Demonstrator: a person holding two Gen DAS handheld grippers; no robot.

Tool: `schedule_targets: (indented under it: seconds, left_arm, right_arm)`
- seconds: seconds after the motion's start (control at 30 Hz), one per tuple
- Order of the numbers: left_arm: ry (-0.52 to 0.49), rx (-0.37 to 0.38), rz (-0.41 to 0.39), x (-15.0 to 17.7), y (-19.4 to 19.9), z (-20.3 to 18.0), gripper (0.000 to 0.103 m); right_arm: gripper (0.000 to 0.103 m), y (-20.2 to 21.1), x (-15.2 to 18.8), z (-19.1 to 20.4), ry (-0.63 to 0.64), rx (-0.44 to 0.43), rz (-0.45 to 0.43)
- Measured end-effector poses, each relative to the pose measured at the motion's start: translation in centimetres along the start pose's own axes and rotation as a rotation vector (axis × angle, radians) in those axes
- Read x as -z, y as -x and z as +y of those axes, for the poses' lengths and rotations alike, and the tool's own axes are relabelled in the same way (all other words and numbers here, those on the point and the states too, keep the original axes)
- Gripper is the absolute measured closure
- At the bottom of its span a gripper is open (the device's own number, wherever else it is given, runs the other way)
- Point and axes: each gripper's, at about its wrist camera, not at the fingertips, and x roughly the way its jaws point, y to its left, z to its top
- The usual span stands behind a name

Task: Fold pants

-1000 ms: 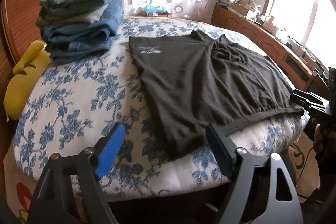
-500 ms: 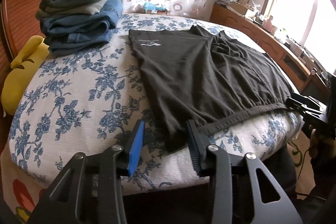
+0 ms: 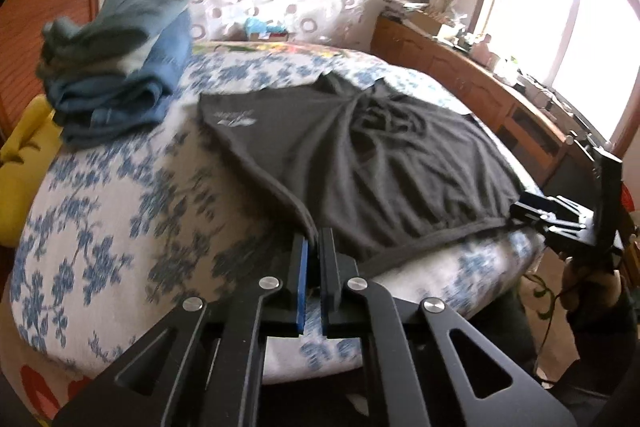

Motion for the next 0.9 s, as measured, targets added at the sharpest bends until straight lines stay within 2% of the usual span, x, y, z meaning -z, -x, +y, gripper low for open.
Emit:
schedule_targets:
  seconds: [0.6,0.9]
  left_arm:
    - [-0.164,0.113,-0.028,-6.8,-1.6,-8.9,0.098]
    - [-0.21,0.164,-0.028,-8.4,-2.5,-12.6,0.098]
  right_arm:
    - [0.038,0.3,-0.7,-1.3,-0.027,-0.013,-0.035]
    - [0.038,0.4,-0.4,-2.0,-0.04,-0.013,-0.042]
